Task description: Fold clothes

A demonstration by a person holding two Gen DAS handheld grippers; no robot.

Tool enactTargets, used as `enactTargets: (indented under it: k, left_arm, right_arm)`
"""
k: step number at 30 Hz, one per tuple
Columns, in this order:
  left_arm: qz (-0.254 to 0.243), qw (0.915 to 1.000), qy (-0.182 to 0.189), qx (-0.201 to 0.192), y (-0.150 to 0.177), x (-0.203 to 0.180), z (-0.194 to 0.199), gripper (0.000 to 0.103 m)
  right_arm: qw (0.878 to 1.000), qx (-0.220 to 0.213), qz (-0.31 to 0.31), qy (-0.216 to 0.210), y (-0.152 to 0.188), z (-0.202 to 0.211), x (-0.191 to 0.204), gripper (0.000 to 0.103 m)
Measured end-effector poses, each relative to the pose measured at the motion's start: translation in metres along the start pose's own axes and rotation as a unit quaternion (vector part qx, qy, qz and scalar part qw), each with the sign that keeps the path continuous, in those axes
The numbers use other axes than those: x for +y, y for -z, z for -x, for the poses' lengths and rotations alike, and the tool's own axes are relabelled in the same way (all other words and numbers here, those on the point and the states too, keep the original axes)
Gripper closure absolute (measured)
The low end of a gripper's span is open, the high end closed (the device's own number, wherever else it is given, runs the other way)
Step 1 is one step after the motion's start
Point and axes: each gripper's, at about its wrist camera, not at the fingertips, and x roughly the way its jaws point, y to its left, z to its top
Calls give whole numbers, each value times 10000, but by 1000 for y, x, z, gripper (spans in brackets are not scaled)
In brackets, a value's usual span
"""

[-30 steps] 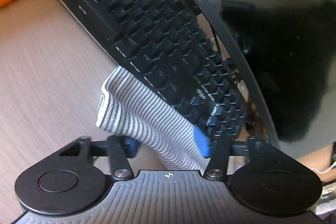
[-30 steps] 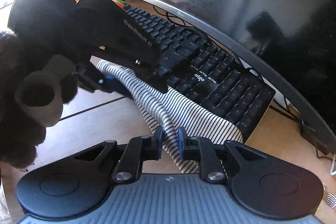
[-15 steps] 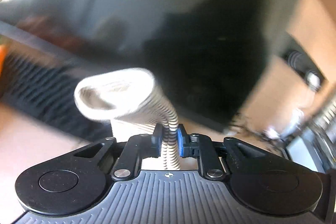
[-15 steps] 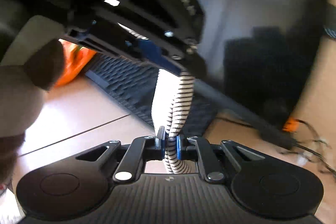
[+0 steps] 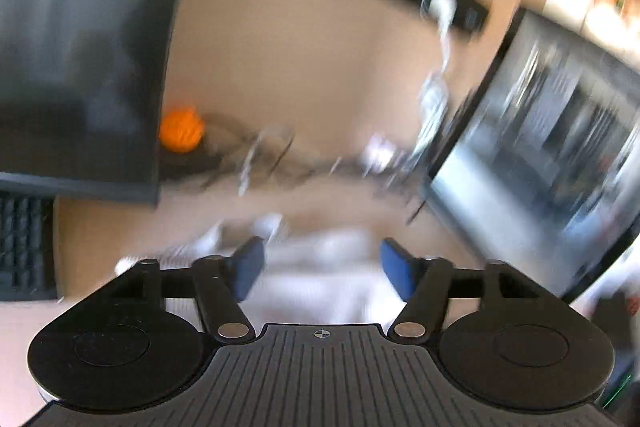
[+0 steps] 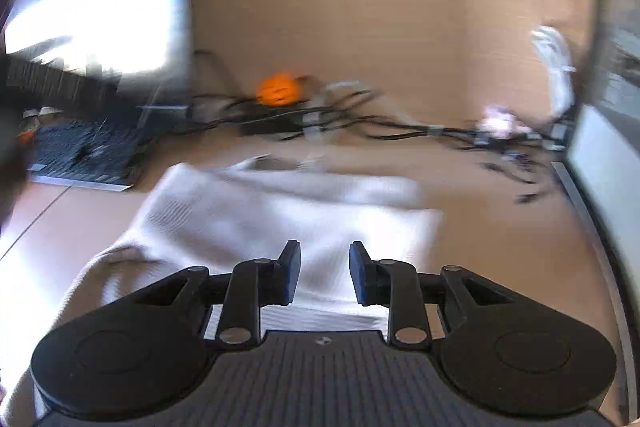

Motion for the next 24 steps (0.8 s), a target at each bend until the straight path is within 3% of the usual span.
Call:
enactTargets:
  k: [5,8,10,12,15,17,21,24]
  left_arm:
    - [-787,9914,-635,826,51,-1,-30,29]
    - [-1020,9859,-906,971,73,3,-32,23]
    - [-1199,9819,-1122,941,83,4,-32,16]
    - [-1403,9768,-1346,902,88,5,-33,15]
    - [-1583,9693,-1665,880,92,8,-35,13]
    - [-1597,9639,-1939,887,94,15,-34,13]
    - [-1291,9567,-2476,826,86,39,-34,13]
    - [-1089,9569,-2600,700,78,53,-26,9]
  right_arm:
    - [9979,268,-572,164,-9,-24,-44,70]
    - [9949,555,-829,179,-4,-39,-60,69]
    - [9944,648,-838,-59,-2,-47,-59,69]
    - [9958,673,-576,-238,-3,-51,-49,78]
    - [9977,570,54,-361,-17,-55,-28,97]
    - [9981,338,370,-368,-40,-56,-14,98]
    - [9953,-584,713,-308,-101,-39,-1,98]
    - [9935,-713,870,-178,-111,-40,-5,98]
